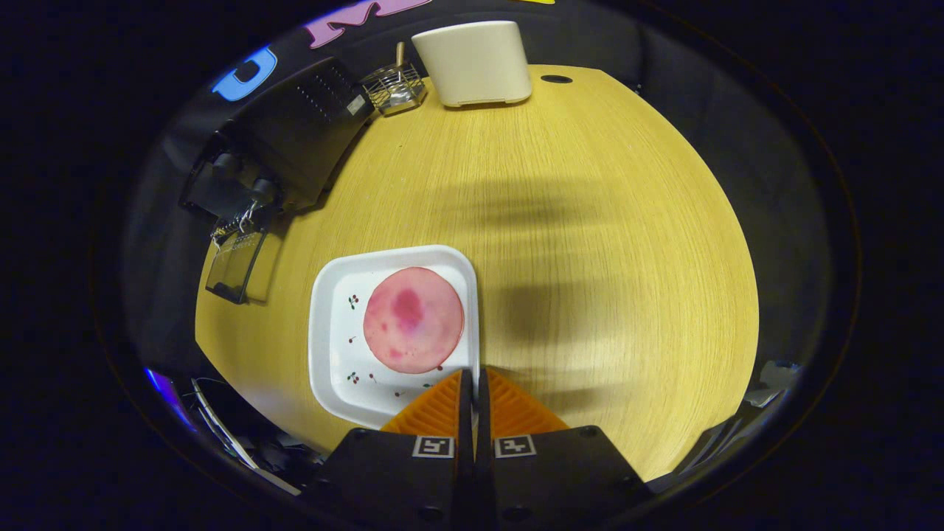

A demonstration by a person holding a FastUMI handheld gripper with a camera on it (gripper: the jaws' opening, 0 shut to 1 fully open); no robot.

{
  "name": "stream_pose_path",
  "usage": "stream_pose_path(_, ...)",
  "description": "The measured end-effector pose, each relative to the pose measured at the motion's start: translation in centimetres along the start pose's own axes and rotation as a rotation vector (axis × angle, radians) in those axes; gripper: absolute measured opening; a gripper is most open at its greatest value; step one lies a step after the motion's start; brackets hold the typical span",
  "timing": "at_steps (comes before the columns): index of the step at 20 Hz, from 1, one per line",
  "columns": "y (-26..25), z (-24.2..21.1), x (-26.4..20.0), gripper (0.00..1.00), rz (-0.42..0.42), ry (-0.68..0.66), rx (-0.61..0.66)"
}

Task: Open the toaster oven, put the food inside, and close the toaster oven door.

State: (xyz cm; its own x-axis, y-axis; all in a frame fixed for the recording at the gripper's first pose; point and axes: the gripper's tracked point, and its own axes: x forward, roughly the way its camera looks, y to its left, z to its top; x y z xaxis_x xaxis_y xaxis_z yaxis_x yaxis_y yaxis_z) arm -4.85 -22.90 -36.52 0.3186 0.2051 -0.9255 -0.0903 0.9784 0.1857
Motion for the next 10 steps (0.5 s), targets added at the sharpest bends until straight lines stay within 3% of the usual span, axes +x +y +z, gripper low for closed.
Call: stream_pose_path(10, 2.9, -0.5, -2.9, 0.05, 0.074, -0.063, 0.192)
